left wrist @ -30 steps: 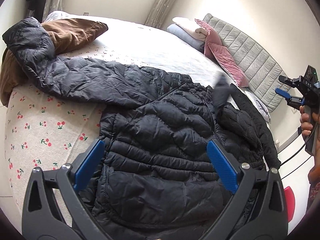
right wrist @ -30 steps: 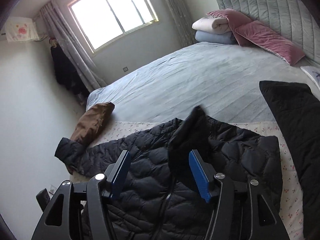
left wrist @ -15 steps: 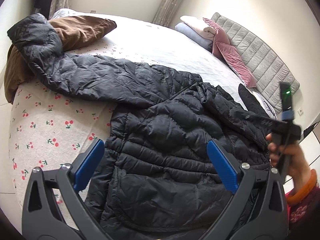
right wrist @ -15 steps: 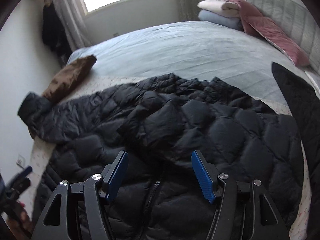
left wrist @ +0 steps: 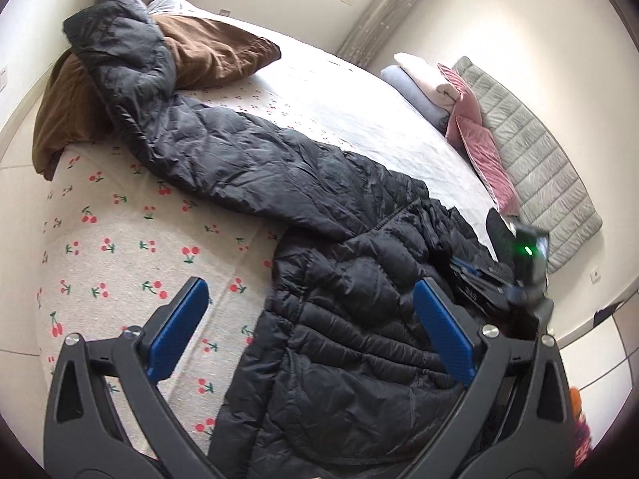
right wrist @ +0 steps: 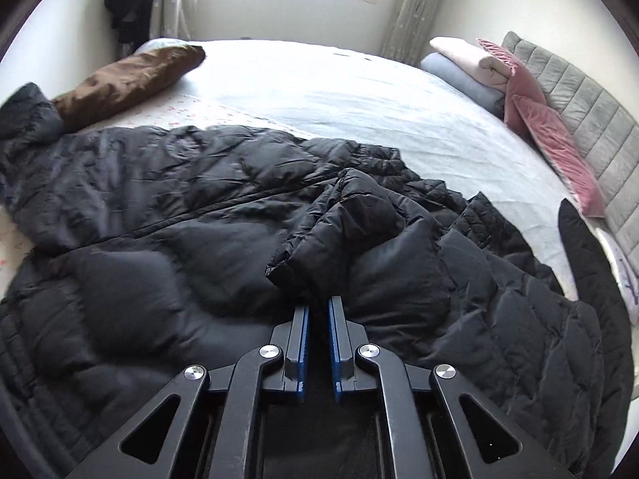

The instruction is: Fold large clothes

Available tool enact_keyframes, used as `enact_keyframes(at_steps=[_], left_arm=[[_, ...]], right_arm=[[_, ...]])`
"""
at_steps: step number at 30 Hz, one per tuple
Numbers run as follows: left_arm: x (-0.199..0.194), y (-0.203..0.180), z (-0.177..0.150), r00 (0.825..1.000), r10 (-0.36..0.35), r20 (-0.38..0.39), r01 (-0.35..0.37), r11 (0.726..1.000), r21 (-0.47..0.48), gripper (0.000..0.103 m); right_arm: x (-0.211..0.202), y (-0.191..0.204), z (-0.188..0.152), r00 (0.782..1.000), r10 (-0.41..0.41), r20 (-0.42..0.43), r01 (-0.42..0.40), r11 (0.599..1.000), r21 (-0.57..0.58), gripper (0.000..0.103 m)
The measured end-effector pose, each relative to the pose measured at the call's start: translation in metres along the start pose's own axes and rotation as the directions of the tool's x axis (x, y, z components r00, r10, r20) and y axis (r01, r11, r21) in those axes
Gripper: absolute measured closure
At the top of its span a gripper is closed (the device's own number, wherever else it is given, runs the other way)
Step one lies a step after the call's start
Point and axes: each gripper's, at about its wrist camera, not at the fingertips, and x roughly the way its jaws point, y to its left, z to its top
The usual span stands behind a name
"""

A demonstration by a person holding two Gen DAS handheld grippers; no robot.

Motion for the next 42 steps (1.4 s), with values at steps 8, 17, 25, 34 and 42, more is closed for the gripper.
enact_keyframes(at_steps=[8, 17, 25, 34, 42], left_arm=[[-0.022, 0.036, 0.014, 0.995, 0.064, 0.077, -0.057, 0.995, -0.081, 0.001], [-0.060, 0.077, 0.056, 0.960, 0.175, 0.219, -0.154, 0.982, -0.108, 0.001], [-0.033, 0.121, 0.125, 0.923, 0.314, 0.224, -0.308, 0.949, -0.062, 0.001], [-0.007, 0.166, 0.159, 0.930, 0.294, 0.221, -0.248, 0.945, -0.214, 0.038], [-0.025, 0.109, 0.172, 0.929, 0.188, 0.319, -0.136, 0.974, -0.179, 0.098]], right_arm=[[-0.039, -0.012, -0.021, 0.970, 0.239, -0.041, -0.231, 0.963, 0.138, 0.055], [-0.130, -0.033, -0.095, 0.962, 0.271, 0.020, -0.265, 0.920, 0.288, 0.033], [-0.141, -0.063, -0.127, 0.961, 0.267, 0.068, -0.273, 0.891, 0.362, 0.032], [-0.141, -0.090, -0.138, 0.949, 0.303, 0.091, -0.312, 0.848, 0.429, 0.032], [-0.144, -0.106, -0.141, 0.938, 0.319, 0.132, -0.343, 0.813, 0.471, 0.032]])
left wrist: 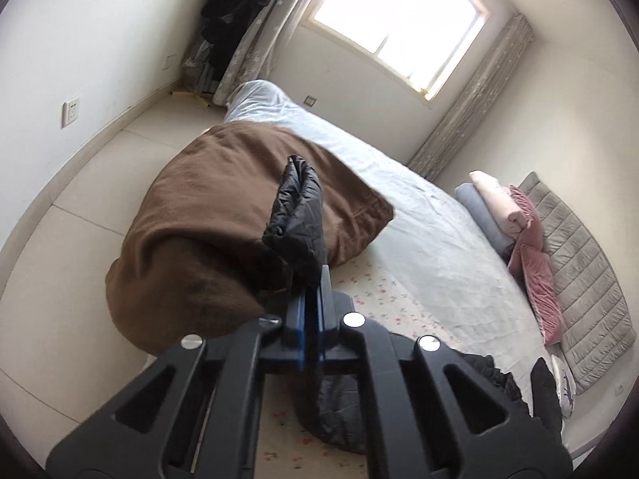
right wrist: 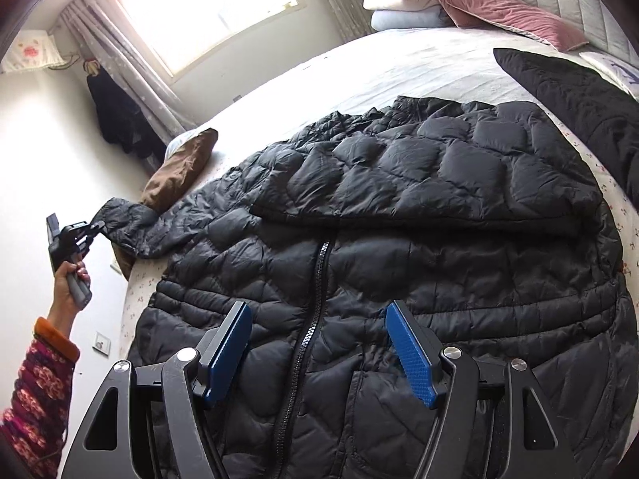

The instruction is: Fold large clothes

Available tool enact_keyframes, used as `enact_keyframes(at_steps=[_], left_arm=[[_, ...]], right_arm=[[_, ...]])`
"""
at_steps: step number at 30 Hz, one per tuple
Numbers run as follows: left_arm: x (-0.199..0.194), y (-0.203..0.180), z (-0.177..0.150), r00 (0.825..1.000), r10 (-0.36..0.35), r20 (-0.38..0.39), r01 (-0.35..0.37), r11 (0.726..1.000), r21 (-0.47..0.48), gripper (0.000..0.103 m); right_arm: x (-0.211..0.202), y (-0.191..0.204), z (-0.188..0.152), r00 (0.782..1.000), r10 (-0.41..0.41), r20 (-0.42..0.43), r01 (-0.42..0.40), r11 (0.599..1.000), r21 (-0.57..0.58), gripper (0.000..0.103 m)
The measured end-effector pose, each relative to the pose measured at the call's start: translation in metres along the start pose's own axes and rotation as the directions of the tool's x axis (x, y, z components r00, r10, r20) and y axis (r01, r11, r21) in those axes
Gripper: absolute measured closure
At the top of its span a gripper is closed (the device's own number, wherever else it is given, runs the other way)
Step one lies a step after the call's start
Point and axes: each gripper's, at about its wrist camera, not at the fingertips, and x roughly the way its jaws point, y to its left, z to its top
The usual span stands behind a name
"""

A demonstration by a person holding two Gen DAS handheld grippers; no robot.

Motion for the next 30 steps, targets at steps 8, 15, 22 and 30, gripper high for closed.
enact_keyframes(at_steps=[8, 15, 22, 30], left_arm=[[-0.048, -0.150, -0.010, 0.962, -0.273, 0.021, 0.264, 0.947, 0.181, 0.098], [-0.062, -0.274, -0.059, 0.877, -0.468, -0.105, 0.478, 0.835, 0.274, 0.098], [-0.038, -0.365, -0.147, 0.794, -0.520, -0.316, 0.605, 0.728, 0.323, 0.098], [-0.010, -0.391, -0.226, 0.602, -0.477, -0.640, 0.751, 0.611, 0.251, 0.058]], right_arm=[[-0.016, -0.010, 0.004, 0.999, -0.006, 0.054, 0.004, 0.999, 0.039, 0.032], [-0.024, -0.020, 0.005, 0.997, -0.013, 0.070, 0.008, 0.997, 0.072, 0.032], [-0.035, -0.037, 0.008, 0.994, -0.035, 0.101, 0.023, 0.993, 0.120, 0.032], [-0.047, -0.066, 0.009, 0.991, -0.058, 0.124, 0.031, 0.977, 0.213, 0.032]])
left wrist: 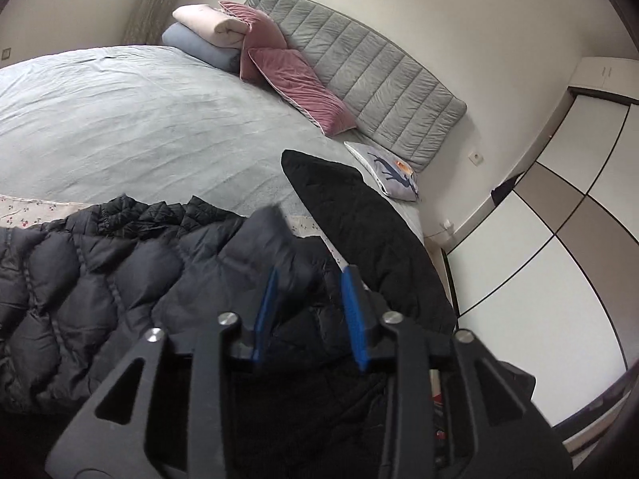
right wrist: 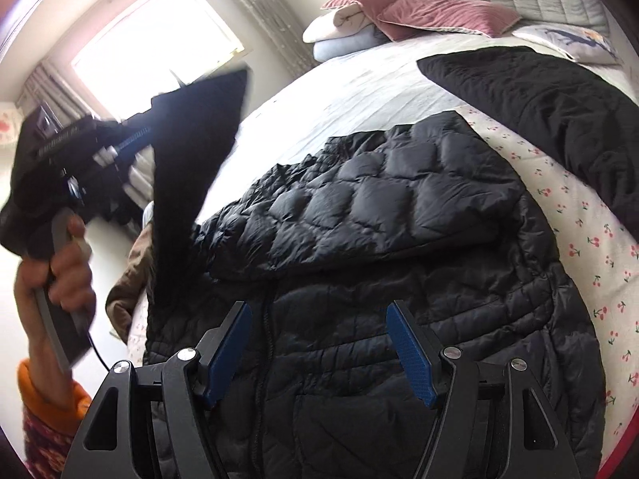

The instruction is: Fold large clothes

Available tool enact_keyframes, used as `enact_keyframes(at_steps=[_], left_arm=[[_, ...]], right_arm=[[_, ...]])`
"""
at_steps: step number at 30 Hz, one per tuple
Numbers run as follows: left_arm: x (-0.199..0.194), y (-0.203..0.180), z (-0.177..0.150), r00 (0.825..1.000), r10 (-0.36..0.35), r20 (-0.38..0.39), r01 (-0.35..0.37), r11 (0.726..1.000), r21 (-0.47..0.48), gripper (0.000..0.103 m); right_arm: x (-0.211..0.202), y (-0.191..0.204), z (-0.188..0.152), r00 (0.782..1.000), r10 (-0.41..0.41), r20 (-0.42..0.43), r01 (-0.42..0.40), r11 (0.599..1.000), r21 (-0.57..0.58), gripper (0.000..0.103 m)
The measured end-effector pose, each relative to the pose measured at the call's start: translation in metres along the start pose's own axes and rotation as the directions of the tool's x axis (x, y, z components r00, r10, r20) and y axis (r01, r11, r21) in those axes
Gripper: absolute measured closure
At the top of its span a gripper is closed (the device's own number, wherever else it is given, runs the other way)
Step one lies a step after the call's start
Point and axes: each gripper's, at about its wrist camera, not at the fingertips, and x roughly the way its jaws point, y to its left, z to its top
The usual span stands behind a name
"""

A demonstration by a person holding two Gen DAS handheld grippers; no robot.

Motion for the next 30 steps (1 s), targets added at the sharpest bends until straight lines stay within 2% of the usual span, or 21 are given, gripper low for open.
enact_keyframes(at_steps=[1, 3, 7, 10, 14, 17, 20, 23, 27, 30], left_arm=[[-0.004, 0.001, -0.001, 1.000, 0.010, 0.013, -0.010, 1.000, 0.019, 0.049], [-0.017, 0.007, 0.005, 0.998, 0.054, 0.042, -0.056, 0.997, 0.049, 0.041], [-0.025, 0.050, 0.009, 0.988, 0.150, 0.033, -0.151, 0.988, 0.021, 0.041], [-0.014, 0.088, -0.010, 0.982, 0.189, -0.016, -0.189, 0.981, -0.029, 0.041], [0.027, 0.117, -0.053, 0.973, 0.202, -0.113, -0.212, 0.974, -0.082, 0.041], [0.065, 0.131, -0.080, 0.955, 0.231, -0.188, -0.250, 0.964, -0.087, 0.041], [0.071, 0.131, -0.088, 0.955, 0.252, -0.159, -0.267, 0.960, -0.081, 0.039], [0.064, 0.125, -0.084, 0.956, 0.241, -0.166, -0.262, 0.958, -0.114, 0.031], [0.031, 0.103, -0.084, 0.960, 0.235, -0.154, -0.252, 0.962, -0.108, 0.025], [-0.006, 0.085, -0.091, 0.952, 0.282, -0.121, -0.290, 0.955, -0.056, 0.020]], right_arm=[[-0.001, -0.003, 0.001, 1.000, -0.001, 0.004, 0.001, 1.000, 0.009, 0.032], [-0.003, -0.009, 0.002, 1.000, -0.007, 0.006, 0.007, 1.000, 0.021, 0.032], [-0.001, -0.012, 0.002, 1.000, -0.010, 0.000, 0.010, 0.999, 0.039, 0.032], [0.001, -0.009, 0.000, 1.000, -0.011, -0.010, 0.012, 0.999, 0.031, 0.032], [0.012, -0.003, -0.002, 0.999, -0.014, -0.033, 0.014, 1.000, 0.014, 0.032], [0.016, 0.001, -0.005, 0.999, -0.024, -0.045, 0.024, 1.000, -0.001, 0.032], [0.018, 0.002, -0.006, 0.998, -0.037, -0.055, 0.037, 0.999, -0.008, 0.032], [0.017, 0.001, -0.005, 0.997, -0.047, -0.059, 0.047, 0.999, -0.004, 0.032], [0.015, 0.000, -0.006, 0.998, -0.043, -0.052, 0.044, 0.999, 0.009, 0.032], [0.009, 0.005, -0.009, 0.997, -0.053, -0.053, 0.053, 0.999, -0.003, 0.032]])
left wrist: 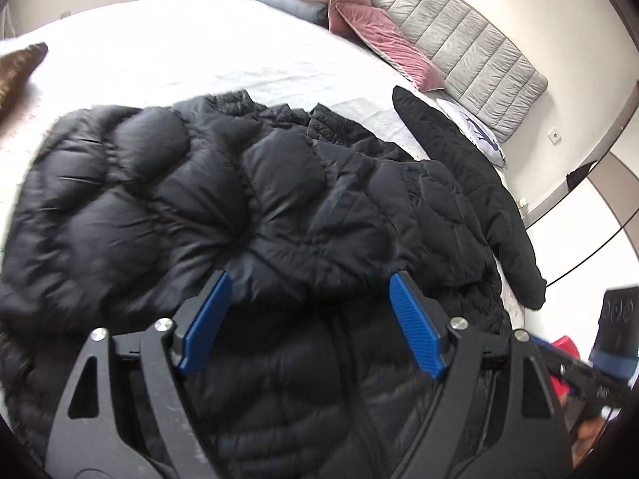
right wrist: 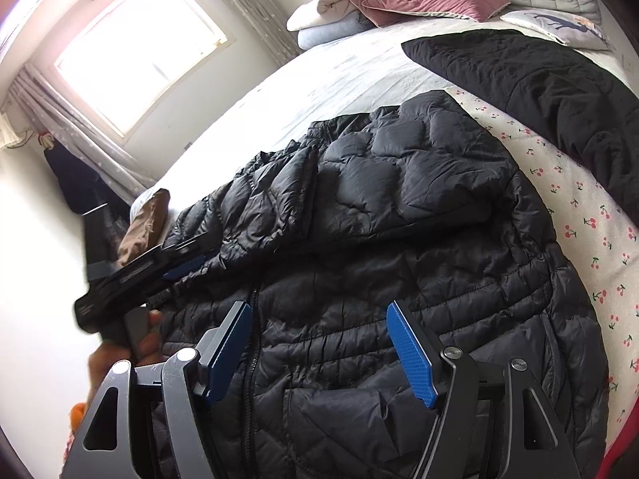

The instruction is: Fold large clothes

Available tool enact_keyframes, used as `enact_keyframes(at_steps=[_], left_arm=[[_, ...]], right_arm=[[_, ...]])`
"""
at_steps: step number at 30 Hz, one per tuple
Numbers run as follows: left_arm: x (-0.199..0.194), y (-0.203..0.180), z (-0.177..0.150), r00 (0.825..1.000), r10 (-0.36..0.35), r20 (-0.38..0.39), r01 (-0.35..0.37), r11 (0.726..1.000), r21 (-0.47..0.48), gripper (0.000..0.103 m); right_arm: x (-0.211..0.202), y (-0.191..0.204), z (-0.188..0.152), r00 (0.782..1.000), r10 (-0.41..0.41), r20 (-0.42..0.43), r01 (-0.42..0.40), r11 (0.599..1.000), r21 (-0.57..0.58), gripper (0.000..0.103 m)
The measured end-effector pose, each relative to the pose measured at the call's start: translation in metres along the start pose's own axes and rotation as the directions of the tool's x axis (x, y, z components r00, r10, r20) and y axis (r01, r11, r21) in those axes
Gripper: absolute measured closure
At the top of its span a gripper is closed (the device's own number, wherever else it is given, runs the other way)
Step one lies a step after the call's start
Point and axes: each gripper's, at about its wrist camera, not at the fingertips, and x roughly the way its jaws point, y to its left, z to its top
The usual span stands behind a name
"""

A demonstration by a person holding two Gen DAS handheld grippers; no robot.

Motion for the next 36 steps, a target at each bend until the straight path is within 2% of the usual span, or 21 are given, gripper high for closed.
enact_keyframes(at_steps=[2, 4, 8, 10, 13, 18, 22, 25, 28, 33, 36], left_arm=[[-0.032, -0.001, -0.015, 0.997, 0.060, 0.058, -0.061, 0.998, 0.024, 0.018], [-0.064, 0.004, -0.033, 0.991, 0.096, 0.096, -0.098, 0.995, 0.012, 0.011], [-0.120, 0.017, -0.064, 0.982, 0.141, 0.123, -0.141, 0.990, -0.008, 0.007], [-0.146, 0.027, -0.081, 0.971, 0.196, 0.134, -0.197, 0.980, -0.005, 0.003], [-0.173, 0.042, -0.102, 0.958, 0.259, 0.122, -0.261, 0.965, -0.003, 0.002], [-0.195, 0.076, -0.137, 0.959, 0.278, 0.048, -0.277, 0.960, -0.026, 0.002], [-0.197, 0.108, -0.168, 0.969, 0.245, -0.043, -0.248, 0.966, -0.072, 0.002], [-0.201, 0.123, -0.188, 0.981, 0.181, -0.075, -0.189, 0.973, -0.129, 0.002], [-0.204, 0.126, -0.202, 0.989, 0.123, -0.085, -0.134, 0.980, -0.144, 0.002], [-0.196, 0.127, -0.218, 0.988, 0.054, -0.146, -0.074, 0.988, -0.137, 0.002], [-0.182, 0.131, -0.228, 0.979, 0.010, -0.205, -0.043, 0.986, -0.159, 0.002]], right_arm=[[-0.007, 0.007, -0.002, 1.000, -0.005, 0.001, 0.005, 0.999, -0.038, 0.032], [-0.017, 0.015, -0.005, 1.000, -0.012, 0.019, 0.013, 0.997, -0.070, 0.031], [-0.043, 0.028, -0.018, 0.999, 0.014, 0.043, -0.008, 0.990, -0.141, 0.025], [-0.057, 0.027, -0.032, 0.999, 0.015, 0.051, -0.007, 0.988, -0.155, 0.023], [-0.070, 0.018, -0.055, 0.999, 0.026, 0.029, -0.020, 0.984, -0.174, 0.021], [-0.086, -0.018, -0.092, 0.997, -0.019, -0.068, 0.005, 0.980, -0.199, 0.020], [-0.105, -0.055, -0.116, 0.995, -0.065, -0.082, 0.051, 0.985, -0.167, 0.020], [-0.118, -0.084, -0.129, 0.993, -0.094, -0.070, 0.086, 0.990, -0.112, 0.020], [-0.126, -0.106, -0.138, 0.994, -0.094, -0.061, 0.091, 0.995, -0.050, 0.020], [-0.128, -0.131, -0.148, 0.993, -0.099, -0.065, 0.102, 0.994, 0.033, 0.020], [-0.124, -0.136, -0.153, 0.995, -0.076, -0.068, 0.080, 0.995, 0.060, 0.020]])
